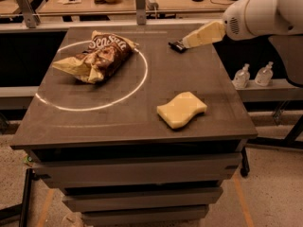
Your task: Pick rxbar chocolate
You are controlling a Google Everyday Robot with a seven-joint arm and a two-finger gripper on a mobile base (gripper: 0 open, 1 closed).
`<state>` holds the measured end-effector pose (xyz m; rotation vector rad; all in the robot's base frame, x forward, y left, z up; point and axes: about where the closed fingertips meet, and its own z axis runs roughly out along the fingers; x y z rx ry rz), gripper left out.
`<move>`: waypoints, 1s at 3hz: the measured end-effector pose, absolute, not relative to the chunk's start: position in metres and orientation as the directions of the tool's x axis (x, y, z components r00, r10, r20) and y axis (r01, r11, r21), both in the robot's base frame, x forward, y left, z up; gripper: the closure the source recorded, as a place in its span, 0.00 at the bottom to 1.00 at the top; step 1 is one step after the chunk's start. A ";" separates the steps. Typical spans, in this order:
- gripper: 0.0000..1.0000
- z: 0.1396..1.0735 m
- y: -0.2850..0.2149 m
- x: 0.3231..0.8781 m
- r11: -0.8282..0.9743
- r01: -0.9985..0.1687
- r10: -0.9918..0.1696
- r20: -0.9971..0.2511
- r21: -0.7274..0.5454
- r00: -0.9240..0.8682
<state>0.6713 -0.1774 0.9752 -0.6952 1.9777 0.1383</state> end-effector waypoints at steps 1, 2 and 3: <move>0.00 0.956 -0.169 0.705 0.871 -0.458 -0.351 -0.879 -0.180 -0.321; 0.00 0.941 -0.166 0.733 0.912 -0.382 -0.275 -0.915 -0.152 -0.294; 0.00 0.928 -0.167 0.755 0.928 -0.348 -0.240 -0.930 -0.136 -0.278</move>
Offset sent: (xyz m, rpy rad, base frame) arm 0.0961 0.0088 -0.0495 0.1849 -0.1973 -0.2462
